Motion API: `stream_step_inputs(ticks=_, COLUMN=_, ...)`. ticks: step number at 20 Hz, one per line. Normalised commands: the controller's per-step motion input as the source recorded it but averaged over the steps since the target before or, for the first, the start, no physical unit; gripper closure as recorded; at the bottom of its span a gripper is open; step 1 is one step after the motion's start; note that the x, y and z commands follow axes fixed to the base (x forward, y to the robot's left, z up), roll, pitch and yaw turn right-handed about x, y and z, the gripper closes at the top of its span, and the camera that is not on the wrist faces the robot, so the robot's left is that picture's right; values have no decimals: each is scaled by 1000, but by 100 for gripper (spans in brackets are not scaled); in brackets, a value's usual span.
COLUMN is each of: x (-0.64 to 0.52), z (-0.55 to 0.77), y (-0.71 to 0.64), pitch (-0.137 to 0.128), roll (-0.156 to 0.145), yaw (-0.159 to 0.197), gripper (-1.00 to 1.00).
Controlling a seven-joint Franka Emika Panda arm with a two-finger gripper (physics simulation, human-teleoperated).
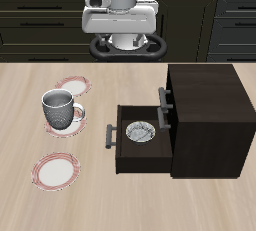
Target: Place the bowl on the farthest plate relative to the robot
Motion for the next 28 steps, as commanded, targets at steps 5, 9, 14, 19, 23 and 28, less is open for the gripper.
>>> stream_step_inputs(ticks=5, x=280, z=-80, y=-49, pitch=20, roll=-12, yaw=7, gripper=-100)
stream_step_inputs(ticks=9, x=248, z=-84, y=-66, pitch=-1, roll=-2, yaw=27, gripper=-100)
stream_step_inputs(ticks=14, x=231, z=25, y=-101, pitch=-2, roll=1, yaw=59, gripper=-100)
stream_step_inputs(ticks=19, x=116, z=46, y=37, pitch=-31, roll=26, yaw=127, gripper=-100)
stream_step_inputs(ticks=23, x=7, z=-4, y=166, pitch=-54, roll=29, yaw=202, gripper=-100)
stream_step_inputs(ticks=28, x=21, z=13, y=34, pitch=-36, roll=-6, yaw=174, gripper=-100)
